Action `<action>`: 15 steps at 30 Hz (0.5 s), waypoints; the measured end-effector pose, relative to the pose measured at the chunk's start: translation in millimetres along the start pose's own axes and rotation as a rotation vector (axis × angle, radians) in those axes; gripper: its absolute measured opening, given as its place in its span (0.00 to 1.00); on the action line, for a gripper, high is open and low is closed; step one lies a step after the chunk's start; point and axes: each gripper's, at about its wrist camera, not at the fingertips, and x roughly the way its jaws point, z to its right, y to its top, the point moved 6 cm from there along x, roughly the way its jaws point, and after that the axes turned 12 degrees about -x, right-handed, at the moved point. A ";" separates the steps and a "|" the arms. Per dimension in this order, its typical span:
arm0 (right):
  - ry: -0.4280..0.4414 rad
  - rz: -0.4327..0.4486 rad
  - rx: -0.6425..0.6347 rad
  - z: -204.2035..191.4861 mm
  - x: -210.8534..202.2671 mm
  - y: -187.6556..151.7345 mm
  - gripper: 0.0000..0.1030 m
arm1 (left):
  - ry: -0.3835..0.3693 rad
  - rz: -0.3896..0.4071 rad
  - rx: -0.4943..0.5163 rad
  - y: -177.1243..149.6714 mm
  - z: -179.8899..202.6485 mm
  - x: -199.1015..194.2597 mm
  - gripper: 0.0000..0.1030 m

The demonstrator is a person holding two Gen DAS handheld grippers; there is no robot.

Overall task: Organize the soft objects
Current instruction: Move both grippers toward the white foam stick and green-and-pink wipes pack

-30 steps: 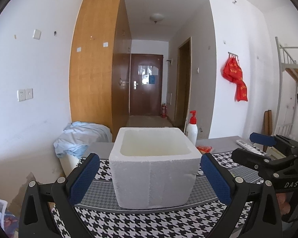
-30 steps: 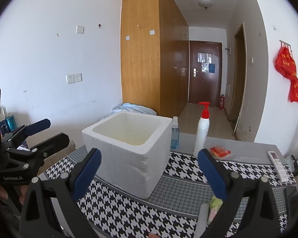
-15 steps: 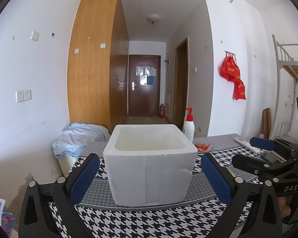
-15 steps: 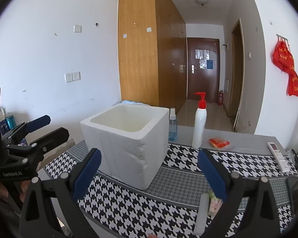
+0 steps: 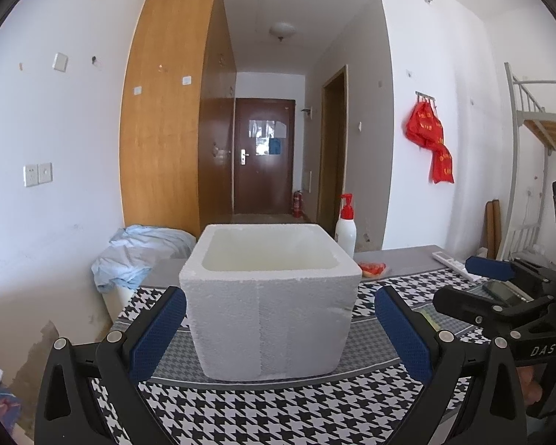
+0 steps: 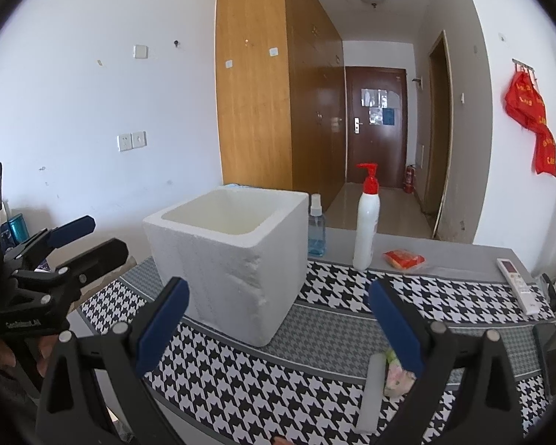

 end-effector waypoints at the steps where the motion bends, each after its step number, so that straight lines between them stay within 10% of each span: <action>1: -0.002 -0.001 0.001 0.7 -0.4 -0.8 0.96 | -0.002 -0.004 -0.001 -1.0 0.3 0.8 0.99; 15: -0.067 -0.046 0.052 21.1 -9.5 -35.3 0.96 | -0.061 -0.062 0.013 -23.5 15.9 17.2 0.99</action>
